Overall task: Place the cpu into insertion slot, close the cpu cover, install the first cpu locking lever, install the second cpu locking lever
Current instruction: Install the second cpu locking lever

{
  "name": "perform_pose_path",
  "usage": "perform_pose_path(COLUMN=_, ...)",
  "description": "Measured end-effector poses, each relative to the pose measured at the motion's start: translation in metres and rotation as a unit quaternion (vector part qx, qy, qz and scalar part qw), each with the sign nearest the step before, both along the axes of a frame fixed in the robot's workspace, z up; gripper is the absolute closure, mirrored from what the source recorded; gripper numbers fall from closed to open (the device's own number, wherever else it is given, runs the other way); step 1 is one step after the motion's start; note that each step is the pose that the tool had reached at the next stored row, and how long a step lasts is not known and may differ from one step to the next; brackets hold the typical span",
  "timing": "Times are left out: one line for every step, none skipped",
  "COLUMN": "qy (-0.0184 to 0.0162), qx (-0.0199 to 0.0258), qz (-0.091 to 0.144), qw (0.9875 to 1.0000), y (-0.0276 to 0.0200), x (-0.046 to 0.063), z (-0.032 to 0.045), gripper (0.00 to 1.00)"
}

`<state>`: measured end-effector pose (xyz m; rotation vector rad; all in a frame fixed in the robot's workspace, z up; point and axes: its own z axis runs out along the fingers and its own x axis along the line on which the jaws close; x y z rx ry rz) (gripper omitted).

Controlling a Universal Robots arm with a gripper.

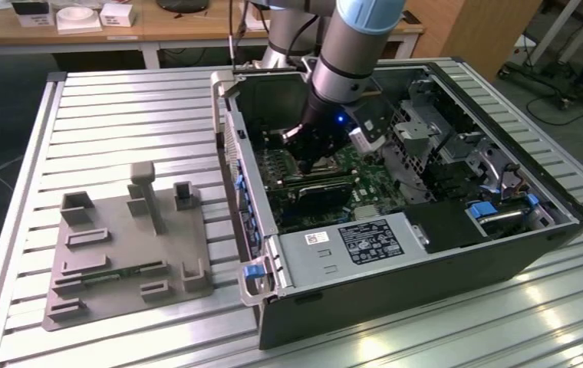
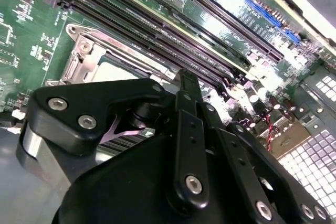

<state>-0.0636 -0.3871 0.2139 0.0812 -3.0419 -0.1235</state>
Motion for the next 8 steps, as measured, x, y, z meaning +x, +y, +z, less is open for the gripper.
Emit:
perform_pose_path(qy=0.0000, qx=0.0004, qz=0.000, qw=1.0000, y=0.0000, x=-0.0005, z=-0.0004, gripper=0.89)
perform_pose_path(qy=0.0000, qx=0.0006, qz=0.000, qw=1.0000, y=-0.0001, x=-0.0007, z=-0.0007, gripper=0.89)
perform_pose_path(qy=0.0000, qx=0.0007, qz=0.000, qw=1.0000, y=-0.0001, x=-0.0008, z=-0.0011, gripper=0.89)
perform_pose_path(qy=0.0000, qx=0.0009, qz=0.000, qw=1.0000, y=-0.0001, x=-0.0009, z=-0.0014, gripper=0.89)
perform_pose_path(qy=0.0000, qx=0.0013, qz=0.000, qw=1.0000, y=-0.0001, x=-0.0011, z=-0.0018, gripper=0.89)
perform_pose_path(qy=0.0000, qx=0.0019, qz=0.000, qw=1.0000, y=-0.0001, x=-0.0012, z=-0.0022, gripper=0.89)
perform_pose_path(qy=0.0001, qx=0.0032, qz=0.000, qw=1.0000, y=-0.0001, x=-0.0014, z=-0.0025, gripper=0.89)
perform_pose_path(qy=0.0000, qx=0.0054, qz=0.000, qw=1.0000, y=-0.0001, x=-0.0016, z=-0.0028, gripper=0.89)
